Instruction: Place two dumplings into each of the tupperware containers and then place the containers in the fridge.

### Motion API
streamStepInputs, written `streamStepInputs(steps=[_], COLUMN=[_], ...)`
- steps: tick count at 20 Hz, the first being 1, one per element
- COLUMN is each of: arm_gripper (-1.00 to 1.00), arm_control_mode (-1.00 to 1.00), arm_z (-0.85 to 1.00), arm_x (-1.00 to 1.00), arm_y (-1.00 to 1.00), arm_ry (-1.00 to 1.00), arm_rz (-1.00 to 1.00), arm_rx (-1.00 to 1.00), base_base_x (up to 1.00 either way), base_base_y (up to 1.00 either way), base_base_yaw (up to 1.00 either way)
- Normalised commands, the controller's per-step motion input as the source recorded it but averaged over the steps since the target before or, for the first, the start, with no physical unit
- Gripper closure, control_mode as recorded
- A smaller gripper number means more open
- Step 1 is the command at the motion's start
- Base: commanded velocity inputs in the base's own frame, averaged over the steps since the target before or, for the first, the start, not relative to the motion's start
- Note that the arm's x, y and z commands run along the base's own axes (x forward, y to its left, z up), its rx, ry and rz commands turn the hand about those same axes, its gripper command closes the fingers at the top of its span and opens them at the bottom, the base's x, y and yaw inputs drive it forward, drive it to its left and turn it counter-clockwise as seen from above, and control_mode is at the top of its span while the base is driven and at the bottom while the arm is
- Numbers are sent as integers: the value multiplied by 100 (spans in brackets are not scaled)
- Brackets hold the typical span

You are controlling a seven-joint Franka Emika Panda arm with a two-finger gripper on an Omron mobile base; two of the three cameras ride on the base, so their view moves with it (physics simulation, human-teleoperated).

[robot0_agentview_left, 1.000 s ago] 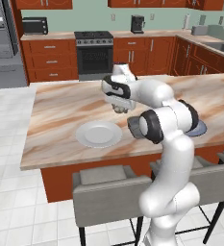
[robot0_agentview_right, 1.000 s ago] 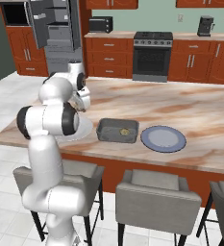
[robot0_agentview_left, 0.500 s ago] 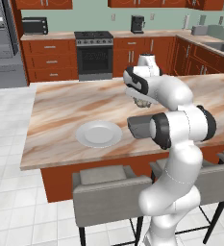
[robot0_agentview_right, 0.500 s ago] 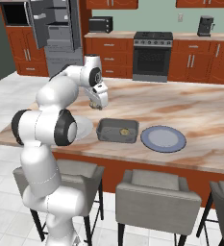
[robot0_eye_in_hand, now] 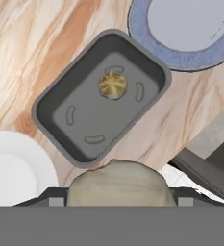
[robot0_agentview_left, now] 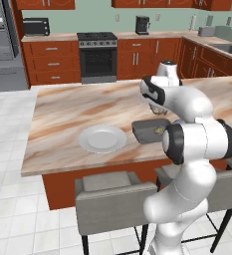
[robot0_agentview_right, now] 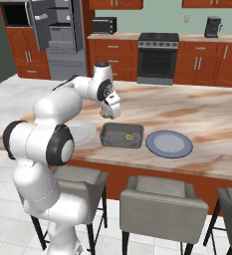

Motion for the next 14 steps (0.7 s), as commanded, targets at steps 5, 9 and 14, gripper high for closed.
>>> streamStepInputs(steps=[5,9,14], arm_gripper=[100,100,100], arm_control_mode=[-100,-100,-100], arm_z=[-14,-9,-19], arm_x=[32,56,55], arm_y=[0,-1,-25], arm_ry=[1,15,13], arm_rz=[4,6,5], arm_rx=[-5,-7,-1], base_base_x=[0,0,0], base_base_y=[0,0,0], base_base_yaw=[0,0,0])
